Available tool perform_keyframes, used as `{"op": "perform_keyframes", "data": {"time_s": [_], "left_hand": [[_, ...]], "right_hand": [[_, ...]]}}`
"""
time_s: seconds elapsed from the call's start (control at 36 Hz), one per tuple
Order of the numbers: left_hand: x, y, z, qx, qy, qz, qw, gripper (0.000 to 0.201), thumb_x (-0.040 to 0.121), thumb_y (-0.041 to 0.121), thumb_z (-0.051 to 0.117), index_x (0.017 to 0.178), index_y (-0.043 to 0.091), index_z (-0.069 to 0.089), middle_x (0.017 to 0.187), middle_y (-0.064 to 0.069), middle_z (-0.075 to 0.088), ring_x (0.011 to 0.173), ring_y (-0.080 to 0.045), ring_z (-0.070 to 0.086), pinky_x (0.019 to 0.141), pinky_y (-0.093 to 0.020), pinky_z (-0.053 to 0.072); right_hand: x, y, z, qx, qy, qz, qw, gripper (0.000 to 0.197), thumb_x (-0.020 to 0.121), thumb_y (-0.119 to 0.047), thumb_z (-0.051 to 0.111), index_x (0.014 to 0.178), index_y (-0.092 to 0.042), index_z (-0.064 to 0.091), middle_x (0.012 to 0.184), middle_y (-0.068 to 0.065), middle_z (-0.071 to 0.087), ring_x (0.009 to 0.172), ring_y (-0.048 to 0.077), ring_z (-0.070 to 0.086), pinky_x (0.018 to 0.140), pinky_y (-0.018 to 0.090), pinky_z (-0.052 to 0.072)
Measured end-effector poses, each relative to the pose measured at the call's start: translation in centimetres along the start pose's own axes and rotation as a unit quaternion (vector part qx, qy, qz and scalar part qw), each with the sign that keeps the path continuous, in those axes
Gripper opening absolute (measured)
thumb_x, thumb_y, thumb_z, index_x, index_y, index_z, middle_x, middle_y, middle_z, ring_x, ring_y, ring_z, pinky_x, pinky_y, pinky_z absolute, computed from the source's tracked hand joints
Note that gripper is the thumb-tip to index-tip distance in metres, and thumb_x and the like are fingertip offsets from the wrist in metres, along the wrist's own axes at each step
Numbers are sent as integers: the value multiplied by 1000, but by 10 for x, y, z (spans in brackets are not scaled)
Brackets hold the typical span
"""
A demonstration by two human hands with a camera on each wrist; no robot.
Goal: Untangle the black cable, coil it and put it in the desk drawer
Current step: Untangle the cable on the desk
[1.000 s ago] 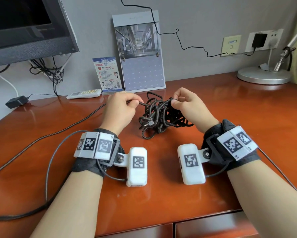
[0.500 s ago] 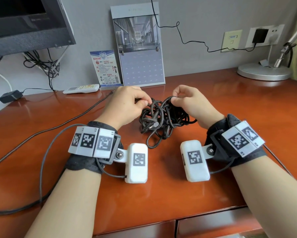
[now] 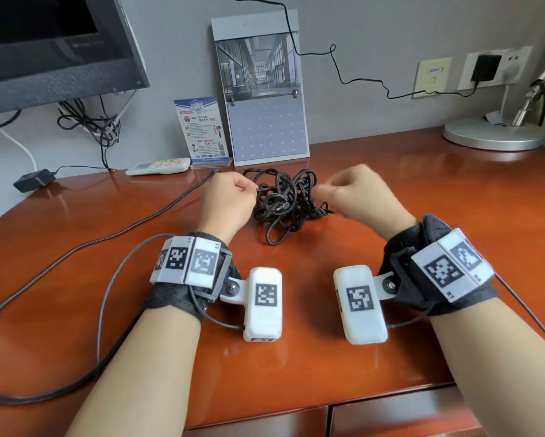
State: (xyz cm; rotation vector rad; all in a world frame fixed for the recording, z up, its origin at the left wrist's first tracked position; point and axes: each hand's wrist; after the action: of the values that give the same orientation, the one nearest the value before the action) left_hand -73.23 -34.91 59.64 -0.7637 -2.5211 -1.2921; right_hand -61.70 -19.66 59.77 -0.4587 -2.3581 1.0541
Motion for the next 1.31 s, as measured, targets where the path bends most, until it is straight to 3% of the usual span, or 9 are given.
{"op": "perform_keyframes", "data": {"time_s": [0.25, 0.39, 0.53, 0.67, 0.81, 0.94, 1.11, 1.22, 1.31], "left_hand": [[-2, 5, 7, -53, -25, 0, 998, 18, 82, 9, 58, 72, 21, 68, 73, 8, 65, 74, -8, 60, 64, -17, 41], [-4, 7, 12, -64, -73, 4, 995, 28, 81, 5, 57, 59, 21, 63, 74, 15, 65, 43, 8, 48, 40, -9, 31], [-5, 7, 12, -68, -66, 14, 995, 27, 82, 4, 55, 63, 22, 63, 77, 8, 68, 45, 1, 46, 44, -15, 34], [-1, 0, 9, -53, -53, 2, 997, 26, 88, 7, 52, 72, 27, 57, 77, 0, 66, 57, -12, 55, 54, -23, 45], [-4, 1, 16, -99, -113, -24, 988, 19, 90, 6, 54, 82, 23, 51, 74, 0, 61, 47, -13, 52, 41, -22, 40], [-4, 2, 18, -169, -89, -48, 981, 24, 90, -2, 50, 99, 20, 43, 70, -1, 54, 54, -17, 50, 47, -25, 39], [-7, 15, 12, -287, -102, -96, 948, 29, 93, 3, 34, 93, 23, 54, 76, -1, 47, 56, -9, 37, 43, -18, 25], [-9, 15, 11, -255, -114, -131, 951, 28, 98, 43, 40, 111, 24, 58, 111, -1, 62, 99, -11, 54, 84, -34, 48], [-7, 10, 11, -219, -74, -95, 968, 18, 94, 39, 52, 96, 22, 59, 87, 11, 57, 72, -5, 47, 60, -23, 36]], "right_hand": [[5, 10, 18, -115, -73, 66, 989, 38, 76, -46, 72, 69, -9, 71, 57, -3, 68, 44, 12, 56, 64, 30, 56], [11, 23, 24, -18, -48, 96, 994, 24, 76, -29, 78, 67, -13, 63, 62, 3, 68, 53, 15, 60, 66, 30, 56], [15, 33, 31, 55, 4, 101, 993, 14, 77, -12, 76, 73, -17, 64, 67, 2, 66, 67, 24, 68, 75, 38, 59], [18, 27, 31, 42, 122, 25, 991, 8, 78, -13, 70, 79, -22, 69, 54, -12, 50, 48, 2, 46, 52, 15, 38], [14, 21, 26, 66, 175, -53, 981, 9, 81, -10, 66, 79, -15, 73, 44, -10, 36, 43, 5, 35, 46, 16, 24], [11, 15, 25, 79, 142, -64, 985, 25, 82, -1, 60, 99, -13, 75, 63, -12, 57, 55, -3, 47, 60, 11, 37], [10, 11, 24, 50, 106, -114, 987, 26, 83, 2, 61, 104, -7, 73, 63, -16, 44, 61, -8, 49, 59, 4, 31], [9, 11, 24, 5, 64, -162, 985, 14, 82, -1, 67, 92, -5, 76, 68, -14, 38, 67, 1, 45, 62, 6, 31], [7, 10, 26, -15, 33, -181, 983, 15, 80, -3, 69, 93, -8, 75, 74, -14, 37, 80, 14, 44, 71, 15, 33]]}}
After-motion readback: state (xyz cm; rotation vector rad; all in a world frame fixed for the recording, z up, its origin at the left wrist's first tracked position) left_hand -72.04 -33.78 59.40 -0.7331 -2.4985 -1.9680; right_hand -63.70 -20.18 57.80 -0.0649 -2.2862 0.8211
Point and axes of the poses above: each hand's wrist, its own x-axis towards the middle knuckle, its own z-axis out of the palm, y = z × x
